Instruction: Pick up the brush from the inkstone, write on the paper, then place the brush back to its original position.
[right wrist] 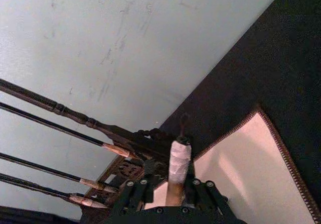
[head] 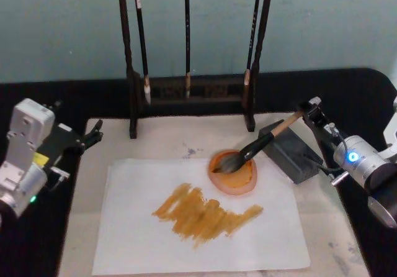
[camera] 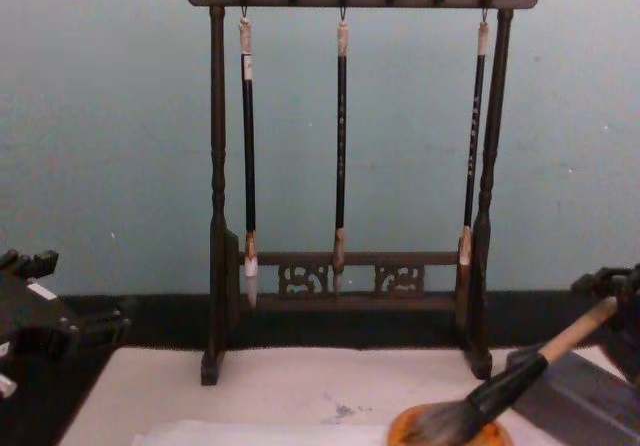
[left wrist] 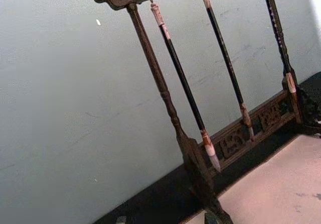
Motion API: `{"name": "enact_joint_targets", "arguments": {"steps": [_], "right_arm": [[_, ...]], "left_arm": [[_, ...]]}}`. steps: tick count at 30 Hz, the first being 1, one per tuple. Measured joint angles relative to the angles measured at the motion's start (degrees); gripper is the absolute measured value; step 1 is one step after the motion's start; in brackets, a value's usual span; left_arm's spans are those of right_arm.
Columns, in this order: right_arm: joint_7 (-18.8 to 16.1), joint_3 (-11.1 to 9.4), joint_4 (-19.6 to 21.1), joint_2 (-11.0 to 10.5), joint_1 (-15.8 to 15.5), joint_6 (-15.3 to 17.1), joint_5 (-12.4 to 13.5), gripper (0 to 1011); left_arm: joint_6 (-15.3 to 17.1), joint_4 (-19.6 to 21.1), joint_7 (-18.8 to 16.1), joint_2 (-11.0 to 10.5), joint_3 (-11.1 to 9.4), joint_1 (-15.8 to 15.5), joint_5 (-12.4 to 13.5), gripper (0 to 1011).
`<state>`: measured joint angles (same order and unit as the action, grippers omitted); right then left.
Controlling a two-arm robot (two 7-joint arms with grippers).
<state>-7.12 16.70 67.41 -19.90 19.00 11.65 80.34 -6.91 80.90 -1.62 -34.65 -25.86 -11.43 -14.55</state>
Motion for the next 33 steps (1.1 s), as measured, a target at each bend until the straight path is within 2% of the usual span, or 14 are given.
{"name": "enact_joint_targets", "arguments": {"steps": [5,6,7,8,10,13,15,16,18,19,24,29,33], "right_arm": [[0.02,-0.02,0.03,0.02,-0.02,0.02,-0.02,449],[0.03,-0.03,0.04,0.02,-0.02,0.03,-0.03,506],[0.03,-0.03,0.04,0.02,-0.03,0.03,-0.03,506],[0.03,-0.04,0.04,0.02,-0.03,0.03,-0.04,596],[0.03,-0.05,0.04,0.02,-0.03,0.03,-0.05,615],[0.03,-0.06,0.04,0.03,-0.03,0.03,-0.06,737],[0.03,-0.06,0.04,0.03,-0.03,0.03,-0.07,775],[0.03,-0.06,0.04,0.03,-0.03,0.03,-0.07,831],[0.03,-0.06,0.04,0.02,-0.03,0.03,-0.08,866],[0.03,-0.06,0.04,0.02,-0.03,0.03,-0.09,916],[0.03,-0.06,0.04,0.02,-0.03,0.03,-0.1,1000],[0.03,-0.02,0.1,-0.04,-0.05,0.03,-0.05,1000],[0.49,0.11,1.01,-0.49,-0.64,0.01,0.95,1000]], "left_arm": [[0.0,0.0,0.0,0.0,0.0,0.0,0.0,1010],[0.0,0.0,0.0,0.0,0.0,0.0,0.0,1010],[0.0,0.0,0.0,0.0,0.0,0.0,0.0,1009],[0.0,0.0,0.0,0.0,0.0,0.0,0.0,1010],[0.0,0.0,0.0,0.0,0.0,0.0,0.0,1010],[0.0,0.0,0.0,0.0,0.0,0.0,0.0,1010],[0.0,0.0,0.0,0.0,0.0,0.0,0.0,1009],[0.0,0.0,0.0,0.0,0.0,0.0,0.0,1009],[0.0,0.0,0.0,0.0,0.0,0.0,0.0,1010],[0.0,0.0,0.0,0.0,0.0,0.0,0.0,1010],[0.0,0.0,0.0,0.0,0.0,0.0,0.0,1009],[0.0,0.0,0.0,0.0,0.0,0.0,0.0,1010],[0.0,0.0,0.0,0.0,0.0,0.0,0.0,1010]]}}
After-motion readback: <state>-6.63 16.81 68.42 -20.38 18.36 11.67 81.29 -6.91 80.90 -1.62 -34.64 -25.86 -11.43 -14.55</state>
